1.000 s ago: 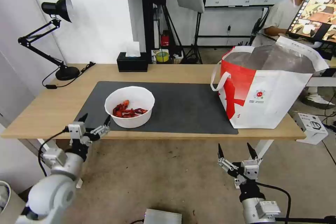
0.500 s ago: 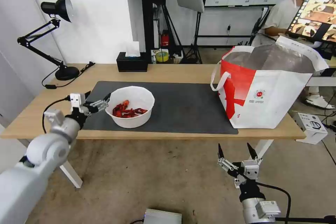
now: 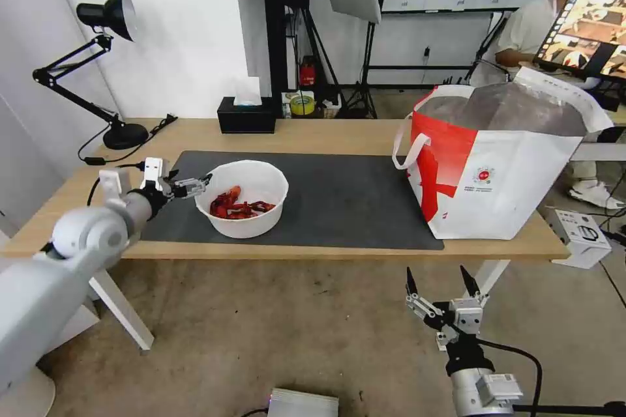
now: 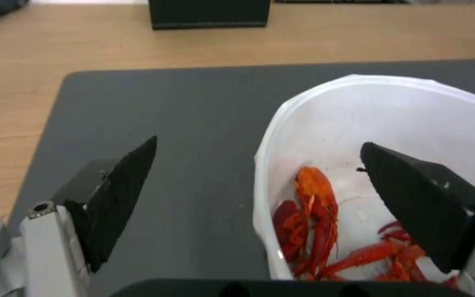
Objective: Pick up the trash from the table and place it into the takeout bag.
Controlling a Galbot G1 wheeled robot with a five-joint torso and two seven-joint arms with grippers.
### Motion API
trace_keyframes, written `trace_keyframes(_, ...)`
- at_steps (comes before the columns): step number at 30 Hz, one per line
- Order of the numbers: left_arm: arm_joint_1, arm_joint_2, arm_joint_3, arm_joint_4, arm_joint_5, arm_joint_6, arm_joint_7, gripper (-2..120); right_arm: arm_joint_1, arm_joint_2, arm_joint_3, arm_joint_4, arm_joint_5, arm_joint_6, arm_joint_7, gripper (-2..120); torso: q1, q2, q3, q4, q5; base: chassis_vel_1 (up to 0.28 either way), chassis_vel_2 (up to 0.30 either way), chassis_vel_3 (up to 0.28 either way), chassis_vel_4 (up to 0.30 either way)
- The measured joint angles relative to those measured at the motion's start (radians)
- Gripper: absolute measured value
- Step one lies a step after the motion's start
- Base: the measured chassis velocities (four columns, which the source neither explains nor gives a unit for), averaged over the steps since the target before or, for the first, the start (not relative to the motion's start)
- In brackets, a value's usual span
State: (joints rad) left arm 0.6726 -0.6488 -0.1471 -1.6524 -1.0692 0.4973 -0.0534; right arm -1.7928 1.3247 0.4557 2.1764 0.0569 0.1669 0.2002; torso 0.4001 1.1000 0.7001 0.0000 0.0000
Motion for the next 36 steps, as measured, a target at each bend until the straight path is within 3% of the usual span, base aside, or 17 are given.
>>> trace_keyframes(4,-0.08,-0.004,0.064,0.034,-0.025,0.067,-0.009,100,0.0,0.0,0.0,0.0,0.0,0.0,0.0,100,0.0,0.0,0.0,0.0,0.0,0.0,0.0,0.0,0.0)
trace_keyframes(7,-0.145,-0.004,0.119,0.046,-0.07,0.156,-0.073,100,0.0,0.0,0.0,0.0,0.0,0.0,0.0,100,0.0,0.0,0.0,0.0,0.0,0.0,0.0,0.0,0.0)
trace_keyframes(13,-0.191,-0.019,0.156,0.063,-0.14,0.234,-0.153,100,0.0,0.0,0.0,0.0,0.0,0.0,0.0,100,0.0,0.0,0.0,0.0001,-0.0001,0.0,0.0,0.0,0.0)
trace_keyframes(22,-0.234,-0.064,0.197,0.1,-0.159,0.246,-0.171,100,0.0,0.0,0.0,0.0,0.0,0.0,0.0,100,0.0,0.0,0.0,-0.0001,0.0,0.0,0.0,0.0,0.0)
trace_keyframes(36,-0.187,-0.083,0.164,0.104,-0.136,0.239,-0.167,98,0.0,0.0,0.0,0.0,0.0,0.0,0.0,100,0.0,0.0,0.0,0.0001,0.0002,0.0,0.0,0.0,0.0)
